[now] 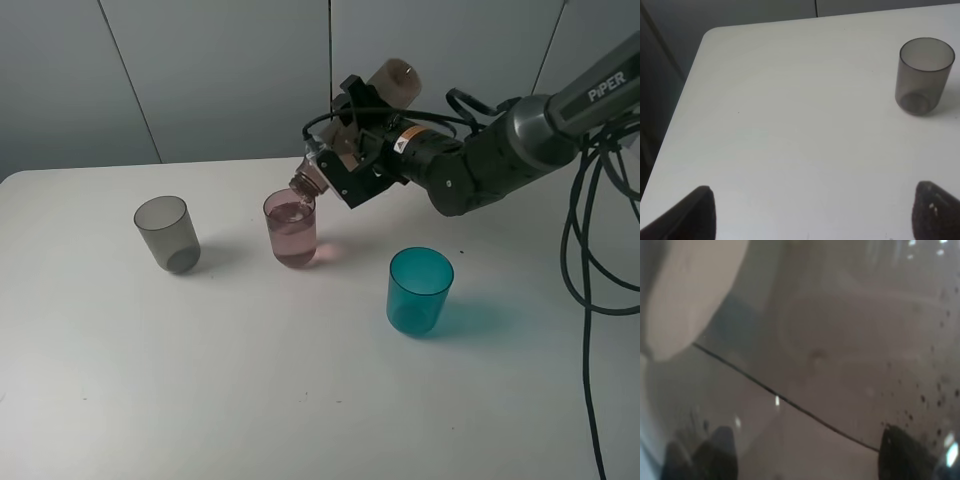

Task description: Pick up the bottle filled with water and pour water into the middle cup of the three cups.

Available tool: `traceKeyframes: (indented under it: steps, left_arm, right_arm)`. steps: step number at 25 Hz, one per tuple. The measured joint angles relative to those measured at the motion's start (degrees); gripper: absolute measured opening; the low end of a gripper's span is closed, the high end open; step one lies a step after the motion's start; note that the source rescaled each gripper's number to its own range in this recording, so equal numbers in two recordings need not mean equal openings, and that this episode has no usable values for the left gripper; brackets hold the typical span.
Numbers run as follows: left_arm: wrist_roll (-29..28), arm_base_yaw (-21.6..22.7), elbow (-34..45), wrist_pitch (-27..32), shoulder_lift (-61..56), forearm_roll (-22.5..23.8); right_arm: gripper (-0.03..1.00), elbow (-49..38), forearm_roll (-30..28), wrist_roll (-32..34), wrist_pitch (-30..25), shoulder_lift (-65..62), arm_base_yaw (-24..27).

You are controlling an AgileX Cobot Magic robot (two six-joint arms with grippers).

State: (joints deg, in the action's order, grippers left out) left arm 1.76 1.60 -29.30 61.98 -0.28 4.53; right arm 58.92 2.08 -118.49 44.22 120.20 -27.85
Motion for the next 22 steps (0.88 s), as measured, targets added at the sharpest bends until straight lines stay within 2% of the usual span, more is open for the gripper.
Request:
traceKeyframes:
  steps: [9, 18, 22]
  left_arm:
    - [0.0, 0.0, 0.0, 0.0, 0.0, 0.0]
    - [0.0, 0.0, 0.0, 0.0, 0.0, 0.0]
    - [0.0, 0.0, 0.0, 0.0, 0.0, 0.0]
  right_arm:
    - [0.0, 1.3, -4.0, -1.0, 0.3, 0.0, -0.1]
    - [0.0, 1.3, -4.3, -1.1, 1.1, 0.0, -0.2]
    - [0.0, 1.4, -4.3, 4.5, -1.7, -0.3, -0.7]
